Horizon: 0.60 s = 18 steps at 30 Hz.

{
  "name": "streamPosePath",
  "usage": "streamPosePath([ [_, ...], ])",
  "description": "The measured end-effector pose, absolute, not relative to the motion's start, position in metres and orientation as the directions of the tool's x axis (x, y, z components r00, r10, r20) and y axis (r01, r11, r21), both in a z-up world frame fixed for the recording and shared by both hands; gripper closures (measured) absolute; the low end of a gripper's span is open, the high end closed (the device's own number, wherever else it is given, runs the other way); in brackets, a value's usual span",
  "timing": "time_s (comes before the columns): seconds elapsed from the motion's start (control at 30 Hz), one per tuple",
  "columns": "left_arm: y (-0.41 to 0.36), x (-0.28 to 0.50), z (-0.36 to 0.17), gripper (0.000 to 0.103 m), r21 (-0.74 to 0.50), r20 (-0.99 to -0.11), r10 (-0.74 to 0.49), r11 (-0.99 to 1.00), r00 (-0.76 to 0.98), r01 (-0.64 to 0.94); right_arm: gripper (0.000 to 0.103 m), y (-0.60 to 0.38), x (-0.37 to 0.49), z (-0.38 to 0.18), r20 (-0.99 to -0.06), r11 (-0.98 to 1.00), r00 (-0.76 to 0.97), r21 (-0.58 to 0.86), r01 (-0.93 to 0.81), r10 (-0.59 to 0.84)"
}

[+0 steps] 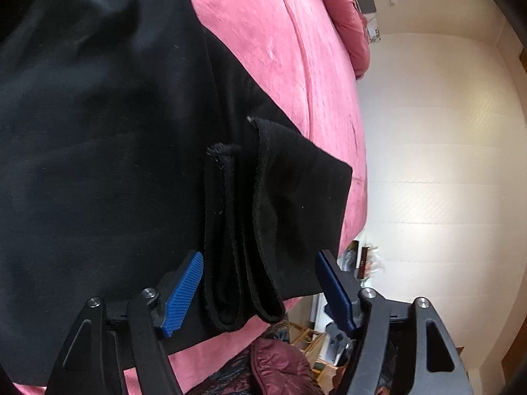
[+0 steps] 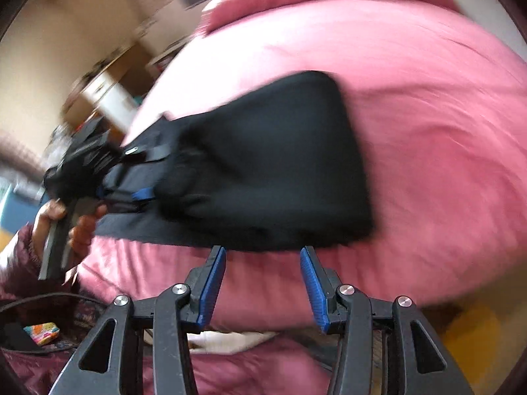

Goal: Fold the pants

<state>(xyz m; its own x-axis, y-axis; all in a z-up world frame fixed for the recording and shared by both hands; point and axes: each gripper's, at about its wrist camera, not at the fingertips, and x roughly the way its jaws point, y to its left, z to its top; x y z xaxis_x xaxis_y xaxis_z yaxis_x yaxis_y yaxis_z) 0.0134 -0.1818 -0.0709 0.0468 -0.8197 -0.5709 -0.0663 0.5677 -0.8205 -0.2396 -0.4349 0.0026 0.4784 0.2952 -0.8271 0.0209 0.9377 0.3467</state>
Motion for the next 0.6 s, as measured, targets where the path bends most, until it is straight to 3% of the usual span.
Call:
streamPosePath([
  [0.03,-0.185,0.014,-0.07,0.045,-0.813,-0.583,-0.812,0.58,0.043,-0.055,0.055,-0.448,-0.247,0.001,-0.838,0.944,0.483,0.324,0.068,0.253],
  [0.1,-0.197,0.015,-0.067,0.078,-0.781,-0.624,-0.781,0.624,0.032,-0.016,0.055,-0.469,-0.257,-0.007,-0.854,0.938,0.482,0.306,0.161,0.196],
  [0.13,-0.203,0.015,-0.065,0.084,-0.772,-0.635,-0.772,0.636,0.028,-0.001,0.055,-0.477,-0.259,-0.008,-0.856,0.93,0.481,0.312,0.193,0.188],
  [0.23,-0.211,0.021,-0.047,0.09,-0.763,-0.641,-0.766,0.643,0.053,0.059,0.047,-0.486,-0.258,-0.013,-0.865,0.926,0.476,0.298,0.231,0.16],
  [0.4,-0.21,0.034,0.007,0.091,-0.827,-0.53,-0.838,0.545,0.131,0.136,0.039,-0.474,-0.235,-0.021,-0.865,0.933,0.483,0.279,0.228,0.14],
  [0.6,-0.216,0.035,0.066,0.091,-0.835,-0.451,-0.877,0.48,0.166,0.268,0.038,-0.458,-0.206,-0.026,-0.849,0.931,0.511,0.286,0.228,0.136],
])
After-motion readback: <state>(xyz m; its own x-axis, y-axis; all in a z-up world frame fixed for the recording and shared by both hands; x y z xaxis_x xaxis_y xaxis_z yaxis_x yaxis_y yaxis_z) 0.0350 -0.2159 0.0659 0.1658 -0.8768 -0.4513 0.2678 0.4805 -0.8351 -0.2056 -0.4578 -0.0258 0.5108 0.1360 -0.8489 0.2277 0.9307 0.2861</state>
